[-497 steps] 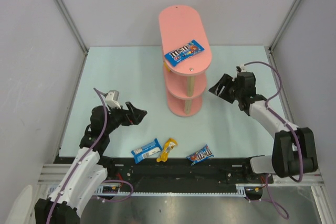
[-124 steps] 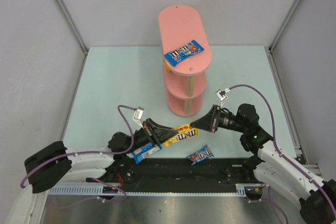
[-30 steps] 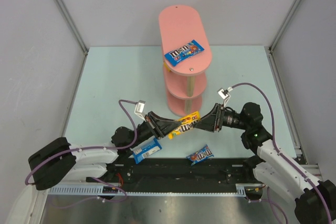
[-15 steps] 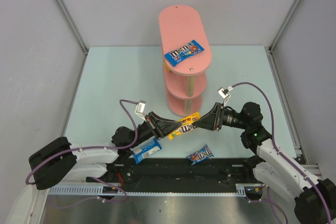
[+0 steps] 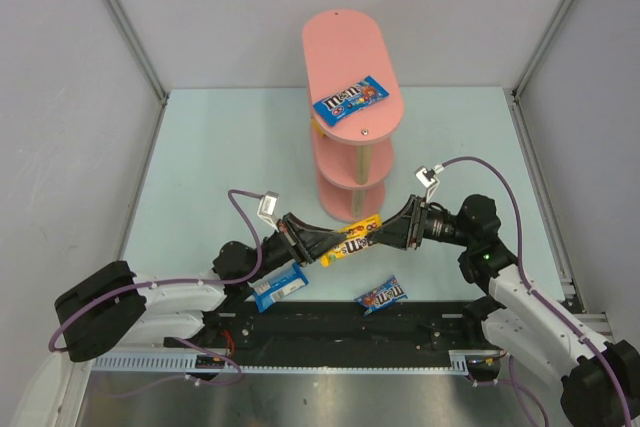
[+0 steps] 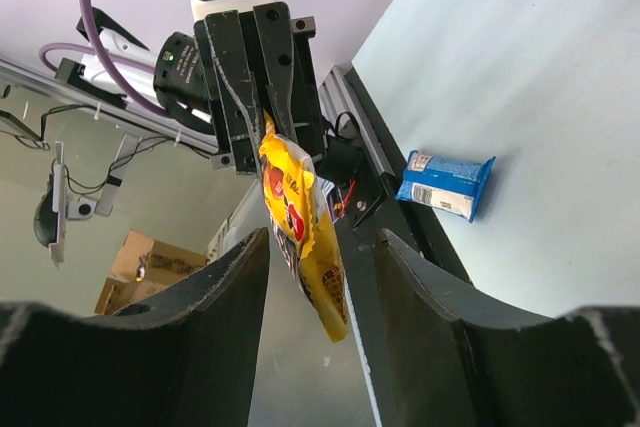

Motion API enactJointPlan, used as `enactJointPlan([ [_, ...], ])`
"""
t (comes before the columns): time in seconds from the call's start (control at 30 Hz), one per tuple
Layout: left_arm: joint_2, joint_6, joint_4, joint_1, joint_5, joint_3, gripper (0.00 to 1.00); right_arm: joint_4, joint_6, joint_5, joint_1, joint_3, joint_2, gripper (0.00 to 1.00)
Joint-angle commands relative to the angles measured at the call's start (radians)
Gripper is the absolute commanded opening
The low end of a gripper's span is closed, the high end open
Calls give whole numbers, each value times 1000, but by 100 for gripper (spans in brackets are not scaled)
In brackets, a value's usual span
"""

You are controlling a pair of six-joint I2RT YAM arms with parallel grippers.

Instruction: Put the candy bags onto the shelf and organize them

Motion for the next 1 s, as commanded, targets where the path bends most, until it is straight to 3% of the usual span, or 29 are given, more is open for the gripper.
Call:
enactJointPlan([
  [0.0, 3, -22, 455, -3, 19, 14, 0, 39, -13, 11, 4, 5, 0, 51],
  [0.97, 31, 2, 453, -23, -15, 49, 0, 8, -28, 13, 6, 5, -21, 47],
])
